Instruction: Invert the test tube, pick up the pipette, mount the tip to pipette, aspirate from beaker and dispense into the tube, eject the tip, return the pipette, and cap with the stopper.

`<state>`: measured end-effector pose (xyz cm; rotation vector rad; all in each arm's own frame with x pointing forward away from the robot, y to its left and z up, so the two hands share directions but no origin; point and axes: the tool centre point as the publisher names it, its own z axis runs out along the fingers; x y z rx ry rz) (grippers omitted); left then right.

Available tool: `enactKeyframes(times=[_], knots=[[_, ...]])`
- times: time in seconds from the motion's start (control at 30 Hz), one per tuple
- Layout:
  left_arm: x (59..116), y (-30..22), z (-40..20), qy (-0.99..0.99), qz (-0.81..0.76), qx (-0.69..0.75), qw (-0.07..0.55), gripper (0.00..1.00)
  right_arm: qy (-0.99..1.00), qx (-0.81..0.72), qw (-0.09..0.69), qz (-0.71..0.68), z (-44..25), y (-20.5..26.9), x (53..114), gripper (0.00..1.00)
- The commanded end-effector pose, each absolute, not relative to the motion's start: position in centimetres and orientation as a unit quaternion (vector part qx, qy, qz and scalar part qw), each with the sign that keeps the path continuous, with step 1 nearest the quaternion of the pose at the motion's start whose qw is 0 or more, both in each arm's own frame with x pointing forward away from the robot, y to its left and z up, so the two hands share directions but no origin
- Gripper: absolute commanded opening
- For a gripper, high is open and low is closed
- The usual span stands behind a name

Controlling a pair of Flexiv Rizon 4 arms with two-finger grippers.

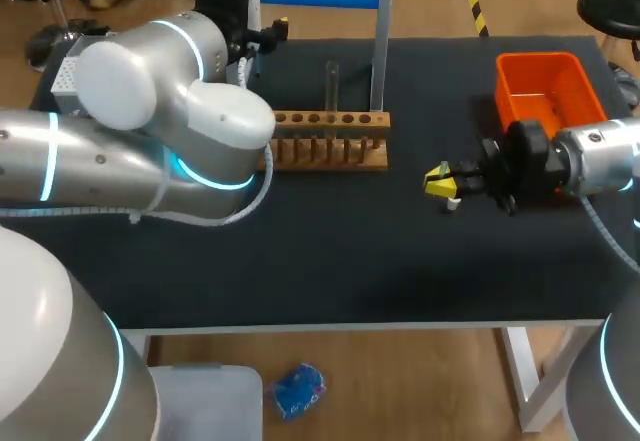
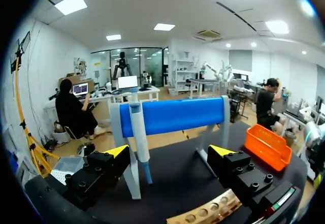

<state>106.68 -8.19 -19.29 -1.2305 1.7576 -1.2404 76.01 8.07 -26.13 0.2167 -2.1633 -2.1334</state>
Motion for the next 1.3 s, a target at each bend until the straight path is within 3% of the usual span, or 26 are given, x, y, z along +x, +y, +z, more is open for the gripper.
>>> enactKeyframes(times=[0.03,0.27,0.43,0.5,0.57,0.63,0.77,0.97,1.3], knots=[[108.9,-8.7,-20.5,0.65,-0.466,-0.485,0.353,1.0,-0.71,0.071,0.048,-0.699,-26.1,8.1,76.0,0.0],[111.1,-7.7,-20.6,0.631,-0.461,-0.501,0.371,1.0,-0.71,0.071,0.048,-0.699,-26.1,8.1,76.0,0.0],[112.2,-7.1,-20.8,0.626,-0.458,-0.506,0.377,0.8,-0.71,0.071,0.048,-0.699,-26.1,8.1,76.0,0.0],[112.7,-6.9,-20.8,0.622,-0.458,-0.509,0.379,0.77,-0.71,0.071,0.048,-0.699,-26.1,8.1,76.0,0.0],[113.1,-6.7,-20.8,0.619,-0.456,-0.512,0.382,0.58,-0.71,0.071,0.048,-0.699,-26.1,8.1,76.0,0.0],[113.5,-6.6,-20.8,0.617,-0.457,-0.514,0.382,0.61,-0.71,0.071,0.048,-0.699,-26.1,8.1,76.0,0.0],[114.3,-6.5,-20.9,0.614,-0.454,-0.518,0.385,0.57,-0.71,0.071,0.048,-0.699,-26.1,8.1,76.0,0.0],[115.4,-6.2,-21.3,0.611,-0.457,-0.52,0.383,0.65,-0.71,0.071,0.048,-0.699,-26.1,8.1,76.0,0.0],[116.7,-6.1,-21.6,0.614,-0.463,-0.515,0.38,0.55,-0.71,0.071,0.048,-0.699,-26.1,8.1,76.0,0.0]])
